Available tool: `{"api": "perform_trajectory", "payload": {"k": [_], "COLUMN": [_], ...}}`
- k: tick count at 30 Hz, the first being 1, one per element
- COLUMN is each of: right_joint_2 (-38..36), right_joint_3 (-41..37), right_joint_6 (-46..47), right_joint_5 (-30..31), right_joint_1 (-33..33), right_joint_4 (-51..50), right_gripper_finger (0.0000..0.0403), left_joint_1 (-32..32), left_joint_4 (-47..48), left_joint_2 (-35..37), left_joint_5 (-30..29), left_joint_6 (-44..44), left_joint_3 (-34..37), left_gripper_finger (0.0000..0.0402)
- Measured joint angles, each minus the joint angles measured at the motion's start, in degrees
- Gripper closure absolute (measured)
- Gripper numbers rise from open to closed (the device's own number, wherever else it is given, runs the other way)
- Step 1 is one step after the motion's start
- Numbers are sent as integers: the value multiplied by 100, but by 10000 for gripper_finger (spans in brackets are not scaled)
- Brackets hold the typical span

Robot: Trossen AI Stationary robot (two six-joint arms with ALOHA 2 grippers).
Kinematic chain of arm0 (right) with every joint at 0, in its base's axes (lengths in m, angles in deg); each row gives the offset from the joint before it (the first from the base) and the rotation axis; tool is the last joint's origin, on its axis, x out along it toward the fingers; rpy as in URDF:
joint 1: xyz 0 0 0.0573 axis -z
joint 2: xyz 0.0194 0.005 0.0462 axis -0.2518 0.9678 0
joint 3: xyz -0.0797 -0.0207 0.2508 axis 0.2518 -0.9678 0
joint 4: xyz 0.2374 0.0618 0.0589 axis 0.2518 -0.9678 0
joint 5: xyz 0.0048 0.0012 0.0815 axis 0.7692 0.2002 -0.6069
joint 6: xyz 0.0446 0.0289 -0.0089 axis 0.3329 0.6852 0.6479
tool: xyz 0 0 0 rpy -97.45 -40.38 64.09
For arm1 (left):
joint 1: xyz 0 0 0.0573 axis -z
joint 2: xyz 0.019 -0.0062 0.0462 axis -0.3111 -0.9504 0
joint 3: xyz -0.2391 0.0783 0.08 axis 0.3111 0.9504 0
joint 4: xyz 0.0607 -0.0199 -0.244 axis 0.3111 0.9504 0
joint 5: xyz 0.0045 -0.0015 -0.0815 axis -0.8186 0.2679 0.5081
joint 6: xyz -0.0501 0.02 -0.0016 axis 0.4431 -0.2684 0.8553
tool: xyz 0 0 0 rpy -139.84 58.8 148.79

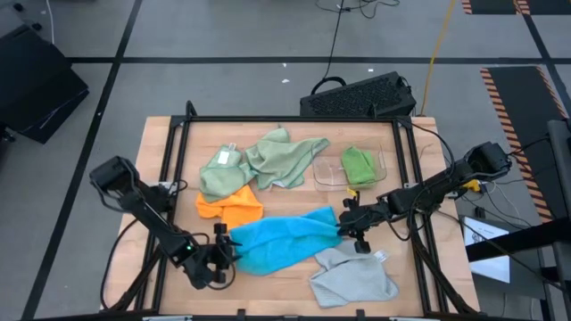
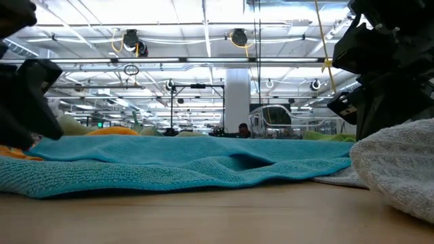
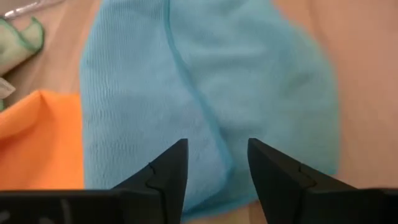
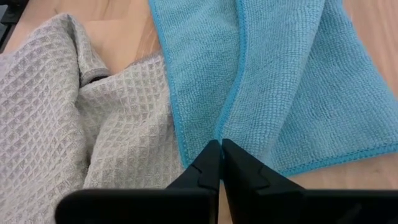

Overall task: Fold microfiber towels
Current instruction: Fold the blue microfiber cloth

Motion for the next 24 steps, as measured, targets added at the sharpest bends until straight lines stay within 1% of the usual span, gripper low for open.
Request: {"api": "perform_trajectory", "payload": {"k": [3,5,7,9,11,12,13,15,17,22,24], "right_joint_2": [0,0,0,0,-2,-12,-37,-137,-316,-1030,-1346], "right_joint_3": [0,0,0,0,-1,0,-1,0,0,0,0], "right_joint_6": [-55,-64,-68,-90,-93,-106,-132,-242,-349,-573,-654], "right_joint_5": [0,1,4,56,267,421,556,789,946,1426,1654], "right_joint_1": [0,4,4,4,4,7,7,34,100,254,310], "right_joint_4": [-2,-2,-2,-2,-2,-4,-10,-5,-8,-10,-13], "right_gripper_finger": [397,397,397,397,397,397,397,397,397,397,397], "left_joint_1": [-27,-49,-78,-117,-148,-164,-170,-184,-190,-190,-209], "left_joint_4": [184,288,283,304,305,327,369,427,518,765,721], "left_joint_2": [-98,-158,-198,-217,-178,-129,-59,134,418,1535,1987], "left_joint_5": [89,95,37,27,-21,-67,-163,-456,-873,-2017,-2232], "left_joint_6": [4,-38,-175,-251,-252,-250,-250,-315,-565,-1387,-1761], "left_joint_3": [0,2,0,0,0,0,0,0,0,0,0], "left_gripper_finger": [233,246,275,315,365,383,389,389,394,395,397]}}
